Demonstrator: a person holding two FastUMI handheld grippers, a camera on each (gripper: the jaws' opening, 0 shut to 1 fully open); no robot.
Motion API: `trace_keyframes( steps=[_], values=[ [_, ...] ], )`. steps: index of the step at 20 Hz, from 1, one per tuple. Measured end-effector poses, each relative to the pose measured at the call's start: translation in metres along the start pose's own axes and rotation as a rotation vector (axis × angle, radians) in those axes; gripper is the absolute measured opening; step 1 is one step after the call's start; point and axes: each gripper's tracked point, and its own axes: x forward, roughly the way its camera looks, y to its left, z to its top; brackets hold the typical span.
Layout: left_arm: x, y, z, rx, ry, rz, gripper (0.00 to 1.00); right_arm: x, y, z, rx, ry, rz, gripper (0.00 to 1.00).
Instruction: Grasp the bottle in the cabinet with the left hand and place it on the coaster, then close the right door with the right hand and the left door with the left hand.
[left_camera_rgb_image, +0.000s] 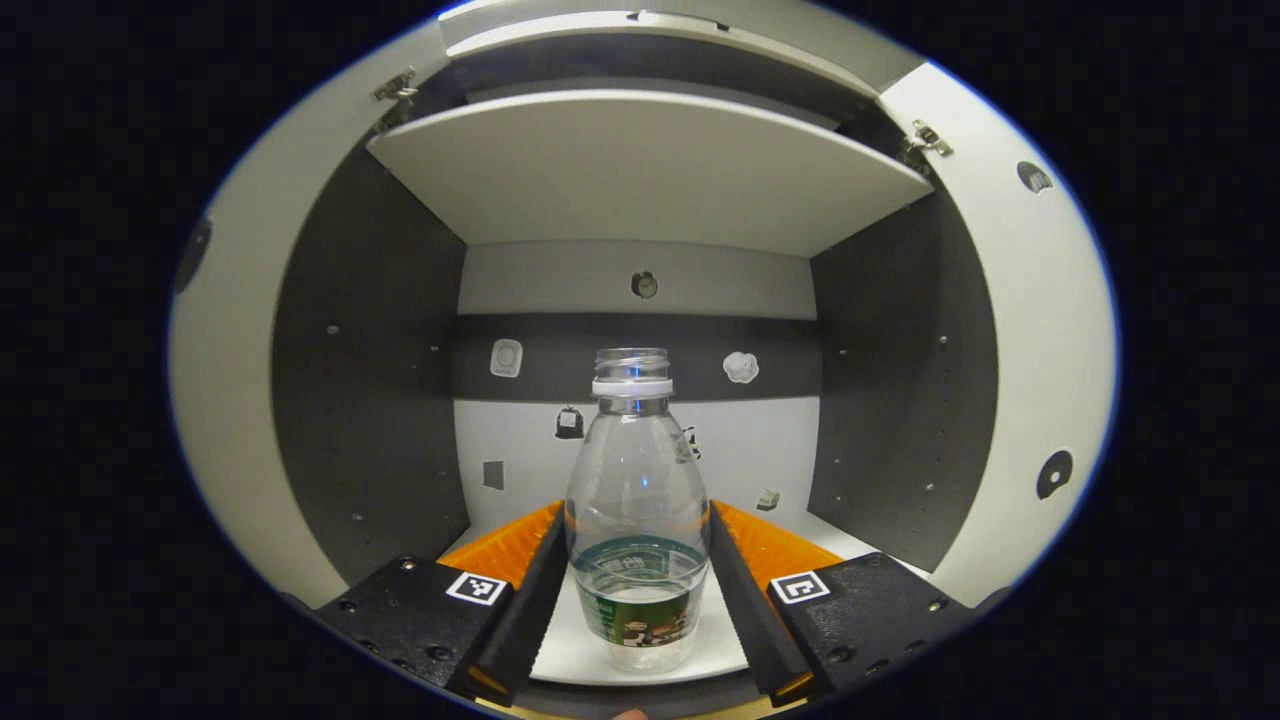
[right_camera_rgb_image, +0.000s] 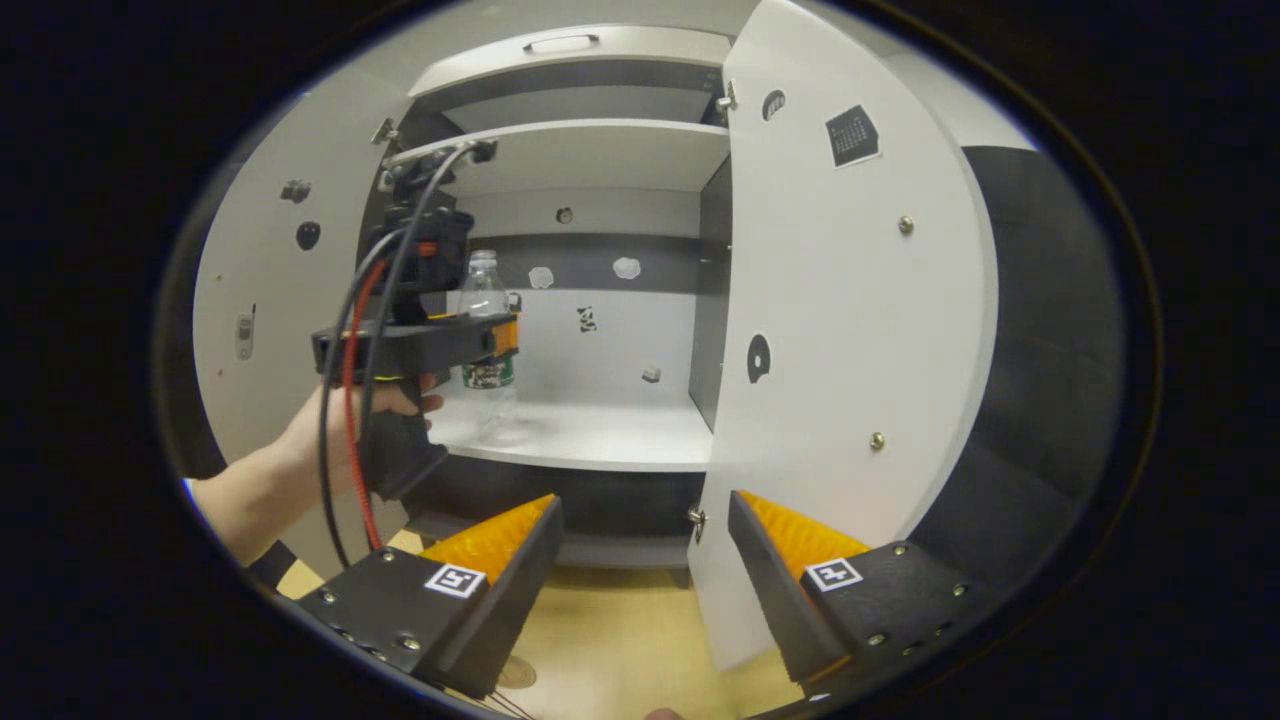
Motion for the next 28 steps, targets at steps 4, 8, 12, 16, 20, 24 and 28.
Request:
trace_keyframes(
  steps=[4,8,12,16,20,24,28],
  values=[
    [-0.055,0.003,-0.007,-0.017,-0.001,0.015,0.80,-0.011,-0.005,-0.007,0.007,0.008,0.011,1.00],
    [-0.107,0.004,-0.038,0.003,0.031,0.032,0.81,-0.023,-0.011,-0.017,0.025,0.022,0.017,1.00],
    [-0.150,-0.001,-0.083,0.045,0.071,0.040,0.81,-0.035,-0.016,-0.029,0.030,0.046,0.019,1.00],
    [-0.183,-0.017,-0.145,0.056,0.155,0.025,0.81,-0.045,-0.018,-0.046,0.027,0.080,0.023,1.00],
    [-0.216,-0.031,-0.213,0.038,0.257,0.016,0.81,-0.056,-0.026,-0.066,0.028,0.130,0.016,1.00],
    [-0.240,-0.040,-0.273,0.020,0.354,0.001,0.82,-0.067,-0.033,-0.084,0.029,0.166,0.004,1.00],
    [-0.255,-0.044,-0.307,0.030,0.383,-0.009,0.82,-0.074,-0.041,-0.100,0.018,0.211,-0.001,1.00]
  ],
)
